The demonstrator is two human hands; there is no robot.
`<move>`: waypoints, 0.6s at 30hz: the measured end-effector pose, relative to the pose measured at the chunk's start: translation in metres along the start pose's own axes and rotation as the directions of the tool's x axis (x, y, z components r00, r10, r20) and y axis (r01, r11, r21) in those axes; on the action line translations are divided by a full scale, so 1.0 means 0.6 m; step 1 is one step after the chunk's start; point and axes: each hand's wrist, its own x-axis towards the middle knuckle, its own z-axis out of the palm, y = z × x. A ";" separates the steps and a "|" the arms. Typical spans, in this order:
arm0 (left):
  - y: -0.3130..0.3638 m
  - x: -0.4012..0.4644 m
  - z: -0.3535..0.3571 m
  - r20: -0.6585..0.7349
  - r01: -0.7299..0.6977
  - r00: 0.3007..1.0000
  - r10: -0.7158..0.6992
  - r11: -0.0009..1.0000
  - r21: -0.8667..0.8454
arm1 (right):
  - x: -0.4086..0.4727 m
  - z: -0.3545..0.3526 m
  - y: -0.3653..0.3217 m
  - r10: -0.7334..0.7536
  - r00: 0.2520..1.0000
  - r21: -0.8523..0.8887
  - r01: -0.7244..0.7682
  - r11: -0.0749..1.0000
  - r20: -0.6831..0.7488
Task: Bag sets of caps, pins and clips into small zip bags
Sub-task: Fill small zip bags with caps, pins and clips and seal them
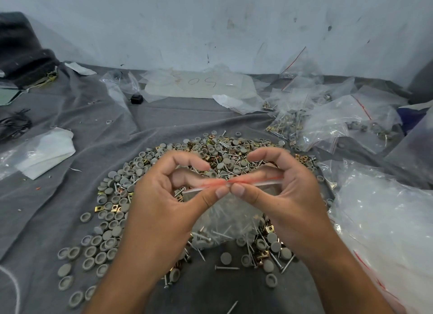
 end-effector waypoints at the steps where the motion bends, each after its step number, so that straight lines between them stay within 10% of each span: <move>1: -0.001 0.000 0.000 -0.003 -0.003 1.000 0.003 1.000 0.012 | 0.001 -0.001 0.000 0.006 1.000 0.010 -0.006 1.000 0.007; 18: -0.008 0.002 -0.046 0.342 0.062 0.938 -0.058 0.998 -0.001 | 0.001 -0.059 -0.005 0.125 0.956 0.086 -0.153 0.985 0.267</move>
